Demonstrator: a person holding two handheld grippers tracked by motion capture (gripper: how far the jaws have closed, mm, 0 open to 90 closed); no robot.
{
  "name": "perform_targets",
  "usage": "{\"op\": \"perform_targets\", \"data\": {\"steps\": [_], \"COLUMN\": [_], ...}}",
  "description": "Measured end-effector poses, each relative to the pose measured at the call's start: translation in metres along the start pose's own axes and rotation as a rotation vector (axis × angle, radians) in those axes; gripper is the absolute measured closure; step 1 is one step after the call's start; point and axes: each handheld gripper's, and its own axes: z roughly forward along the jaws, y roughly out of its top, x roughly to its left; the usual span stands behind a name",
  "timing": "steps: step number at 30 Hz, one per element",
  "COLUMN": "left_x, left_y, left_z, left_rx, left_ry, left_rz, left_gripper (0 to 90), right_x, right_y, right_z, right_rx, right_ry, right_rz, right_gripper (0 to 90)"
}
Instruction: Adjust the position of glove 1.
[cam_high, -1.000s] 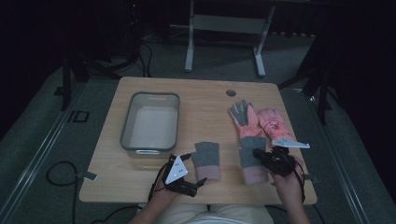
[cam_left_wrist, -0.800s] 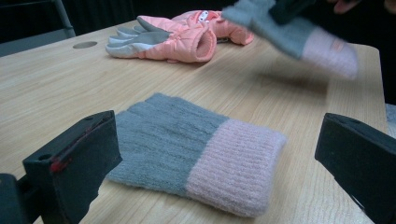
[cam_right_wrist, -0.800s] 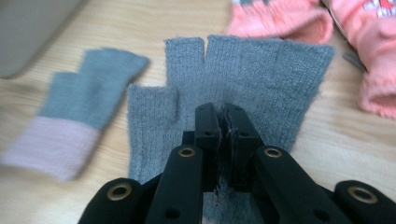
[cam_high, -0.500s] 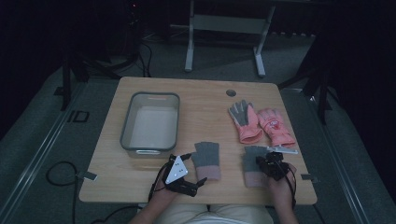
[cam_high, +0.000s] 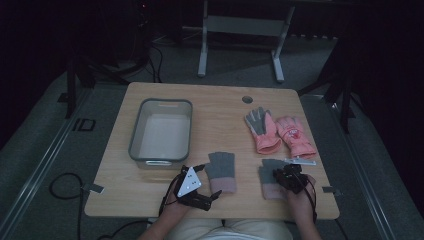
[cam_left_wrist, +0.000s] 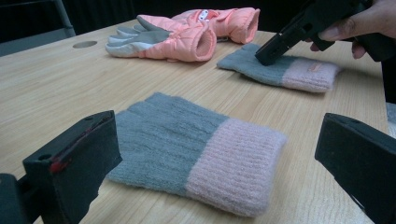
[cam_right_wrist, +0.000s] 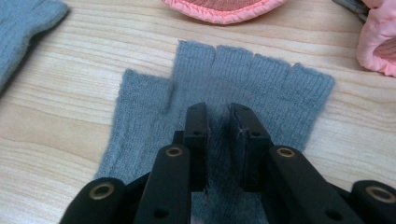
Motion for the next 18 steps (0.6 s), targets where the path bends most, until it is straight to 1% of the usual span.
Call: {"op": "perform_targets", "data": {"steps": [2,4,7,8,10,11,12,13,14,15,18], "left_x": [0.000,0.000,-0.001,-0.001,-0.001,-0.001,-0.001,-0.001,-0.001,-0.001,-0.001], "left_y": [0.000,0.000,0.000,0.000,0.000,0.000,0.000,0.000,0.000,0.000,0.000], "left_z": [0.000,0.000,0.000,0.000,0.001,0.001,0.001,0.001,0.001,0.001,0.000], "left_rx": [0.001,0.002,0.002,0.002,0.000,0.000,0.001,0.001,0.002,0.001,-0.001], "left_ry": [0.000,0.000,0.003,0.004,0.003,0.002,0.001,0.001,0.001,0.002,0.003], "left_rz": [0.001,0.004,0.006,0.007,0.004,0.005,0.005,0.004,0.004,0.003,0.005], "left_gripper": [0.0,0.0,0.0,0.0,0.0,0.0,0.0,0.0,0.0,0.0,0.0], "right_x": [-0.001,-0.004,-0.009,-0.011,-0.013,-0.014,-0.014,-0.014,-0.013,-0.012,-0.015], "right_y": [0.001,0.004,0.008,0.010,0.014,0.015,0.015,0.015,0.014,0.013,0.010], "right_z": [-0.001,-0.005,-0.013,-0.016,-0.019,-0.019,-0.019,-0.018,-0.017,-0.016,-0.012], "right_rx": [-0.001,-0.012,-0.031,-0.041,-0.047,-0.039,-0.028,-0.012,0.003,0.013,0.035], "right_ry": [0.018,0.030,0.054,0.067,0.080,0.092,0.117,0.129,0.121,0.112,0.111], "right_rz": [-0.022,-0.014,-0.037,-0.064,-0.136,-0.164,-0.183,-0.201,-0.231,-0.250,-0.240], "right_gripper": [73.1,71.3,66.8,64.5,62.0,61.6,61.1,60.7,59.5,58.9,58.0]}}
